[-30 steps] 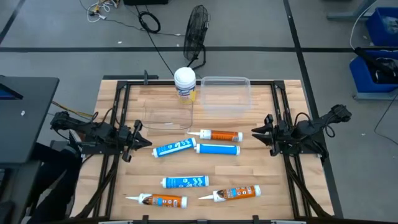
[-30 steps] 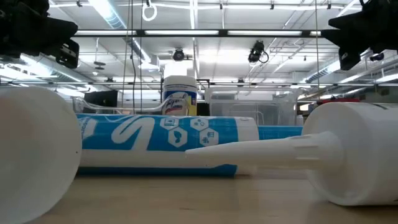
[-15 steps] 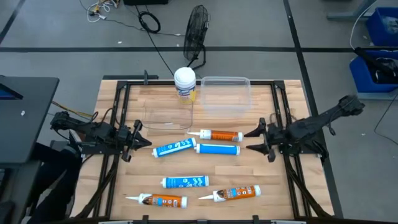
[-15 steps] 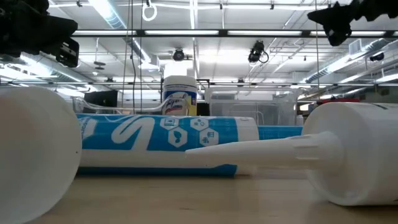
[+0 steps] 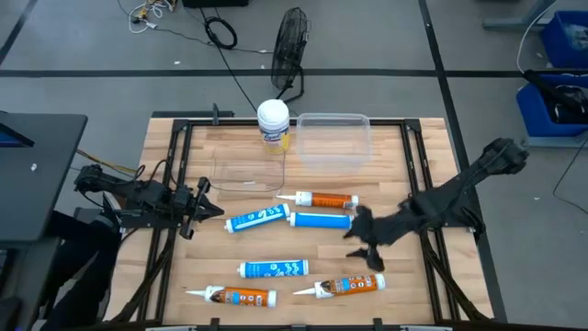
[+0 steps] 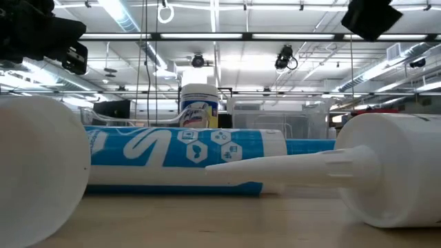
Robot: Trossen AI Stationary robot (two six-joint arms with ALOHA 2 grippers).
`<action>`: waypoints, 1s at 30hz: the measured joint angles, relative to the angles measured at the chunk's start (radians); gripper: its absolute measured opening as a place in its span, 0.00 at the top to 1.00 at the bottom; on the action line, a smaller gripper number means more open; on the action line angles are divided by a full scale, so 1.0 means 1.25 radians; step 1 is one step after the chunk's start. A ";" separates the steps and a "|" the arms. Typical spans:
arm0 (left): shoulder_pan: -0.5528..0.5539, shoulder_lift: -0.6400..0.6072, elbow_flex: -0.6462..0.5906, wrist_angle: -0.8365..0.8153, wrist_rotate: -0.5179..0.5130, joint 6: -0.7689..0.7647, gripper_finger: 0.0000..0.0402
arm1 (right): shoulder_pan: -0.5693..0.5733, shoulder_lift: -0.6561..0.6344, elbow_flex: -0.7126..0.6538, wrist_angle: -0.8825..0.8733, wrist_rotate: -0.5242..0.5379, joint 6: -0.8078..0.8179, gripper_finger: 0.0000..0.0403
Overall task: Pick & place silicon tubes, Sealant and Lysol wipes
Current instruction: Put the bottom right orange sealant into the left transparent bin
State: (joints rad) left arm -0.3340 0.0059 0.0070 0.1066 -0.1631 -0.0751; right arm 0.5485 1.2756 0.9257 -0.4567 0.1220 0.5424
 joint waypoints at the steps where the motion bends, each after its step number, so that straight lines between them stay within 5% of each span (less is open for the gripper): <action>1: 0.000 0.000 0.000 0.000 0.000 0.000 0.95 | 0.011 0.032 0.019 -0.020 -0.011 0.012 0.34; 11: 0.000 0.000 0.000 0.002 0.000 -0.011 0.95 | 0.110 0.232 0.090 -0.056 -0.126 0.162 0.34; 30: 0.000 0.000 0.000 0.001 -0.019 -0.015 0.95 | 0.172 0.378 0.091 -0.072 -0.113 0.247 0.19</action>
State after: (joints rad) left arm -0.3336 0.0063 0.0071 0.1078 -0.1864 -0.0937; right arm 0.7635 1.7477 1.0401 -0.5463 -0.0192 0.8510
